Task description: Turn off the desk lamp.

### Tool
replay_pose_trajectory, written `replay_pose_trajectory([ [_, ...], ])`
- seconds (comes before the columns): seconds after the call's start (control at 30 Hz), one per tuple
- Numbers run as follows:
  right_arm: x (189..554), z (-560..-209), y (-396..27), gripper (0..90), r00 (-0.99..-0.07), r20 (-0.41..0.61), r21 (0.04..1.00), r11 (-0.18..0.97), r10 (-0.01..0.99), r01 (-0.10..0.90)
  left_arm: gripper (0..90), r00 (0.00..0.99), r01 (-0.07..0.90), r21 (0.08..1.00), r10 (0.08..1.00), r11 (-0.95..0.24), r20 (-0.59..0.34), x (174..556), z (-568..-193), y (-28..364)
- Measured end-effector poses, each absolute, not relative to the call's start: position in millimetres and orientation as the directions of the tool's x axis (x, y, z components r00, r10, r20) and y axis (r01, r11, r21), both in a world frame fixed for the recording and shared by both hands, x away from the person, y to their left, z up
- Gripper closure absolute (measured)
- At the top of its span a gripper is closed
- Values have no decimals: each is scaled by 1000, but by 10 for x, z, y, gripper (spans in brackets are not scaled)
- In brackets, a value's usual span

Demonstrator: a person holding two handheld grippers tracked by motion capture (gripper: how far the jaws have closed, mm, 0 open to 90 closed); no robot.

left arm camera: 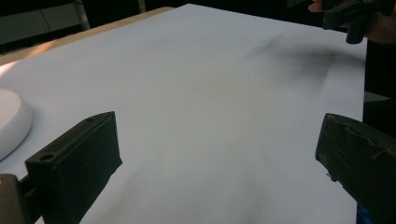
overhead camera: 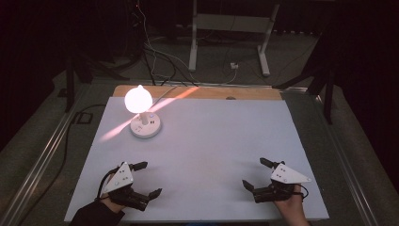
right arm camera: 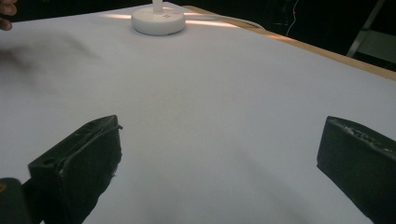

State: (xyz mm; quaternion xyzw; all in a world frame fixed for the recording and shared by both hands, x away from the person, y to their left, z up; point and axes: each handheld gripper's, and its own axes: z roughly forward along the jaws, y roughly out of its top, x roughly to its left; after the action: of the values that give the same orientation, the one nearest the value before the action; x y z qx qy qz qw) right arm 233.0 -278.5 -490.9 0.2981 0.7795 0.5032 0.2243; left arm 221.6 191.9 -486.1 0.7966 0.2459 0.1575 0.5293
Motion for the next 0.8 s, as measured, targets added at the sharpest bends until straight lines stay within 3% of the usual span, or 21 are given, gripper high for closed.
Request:
replay_pose_trajectory([
  [0.8, 2338, -4908, -2781, 0, -727, -32, 924, 299, 686, 240, 6, 745, 260, 935, 666, -241, -35, 2471, -4556, 1935],
])
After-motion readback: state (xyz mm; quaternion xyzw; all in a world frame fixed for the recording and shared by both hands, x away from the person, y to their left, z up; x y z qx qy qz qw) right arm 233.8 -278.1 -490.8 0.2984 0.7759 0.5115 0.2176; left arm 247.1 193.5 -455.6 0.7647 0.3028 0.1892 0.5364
